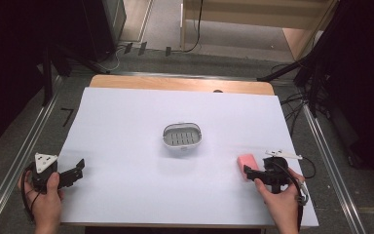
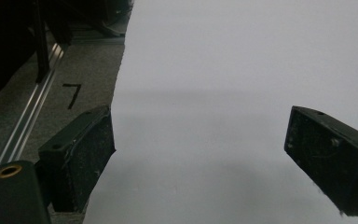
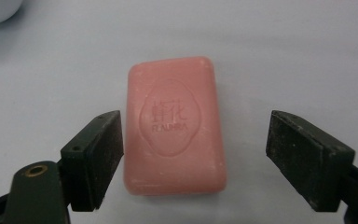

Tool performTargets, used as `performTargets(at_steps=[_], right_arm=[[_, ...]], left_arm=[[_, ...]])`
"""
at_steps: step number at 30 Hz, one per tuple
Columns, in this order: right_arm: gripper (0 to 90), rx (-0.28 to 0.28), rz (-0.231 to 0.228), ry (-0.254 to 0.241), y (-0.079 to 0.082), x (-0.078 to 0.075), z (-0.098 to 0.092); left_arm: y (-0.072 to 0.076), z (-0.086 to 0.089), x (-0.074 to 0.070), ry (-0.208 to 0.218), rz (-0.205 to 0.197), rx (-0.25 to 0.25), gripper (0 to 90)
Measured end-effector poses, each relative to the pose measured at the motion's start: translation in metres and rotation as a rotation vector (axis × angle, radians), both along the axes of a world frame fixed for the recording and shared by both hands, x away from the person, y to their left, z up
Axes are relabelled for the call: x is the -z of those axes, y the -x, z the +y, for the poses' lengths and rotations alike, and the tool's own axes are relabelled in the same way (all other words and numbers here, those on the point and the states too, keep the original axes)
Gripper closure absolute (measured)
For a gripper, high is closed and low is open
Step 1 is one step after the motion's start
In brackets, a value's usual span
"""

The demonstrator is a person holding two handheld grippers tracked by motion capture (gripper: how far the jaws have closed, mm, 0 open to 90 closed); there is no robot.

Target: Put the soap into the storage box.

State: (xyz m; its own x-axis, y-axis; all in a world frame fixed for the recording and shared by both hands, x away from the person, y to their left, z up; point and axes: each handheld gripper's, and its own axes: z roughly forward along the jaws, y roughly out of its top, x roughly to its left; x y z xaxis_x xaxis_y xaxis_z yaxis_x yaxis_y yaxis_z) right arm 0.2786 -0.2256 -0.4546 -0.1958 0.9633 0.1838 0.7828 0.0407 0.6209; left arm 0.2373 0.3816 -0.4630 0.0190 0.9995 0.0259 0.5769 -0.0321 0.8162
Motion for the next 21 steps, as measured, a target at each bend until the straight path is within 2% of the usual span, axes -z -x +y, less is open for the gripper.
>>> performTargets(at_steps=[8,21], right_arm=[[22.4,0.04,0.038,0.006,-0.007,0.005,0.007],[25.7,0.035,0.038,0.038,-0.012,0.012,0.014]], left_arm=[[0.0,0.0,0.0,0.0,0.001,0.0,8.8],[0.0,-0.001,0.0,-0.003,0.0,0.0,8.8]])
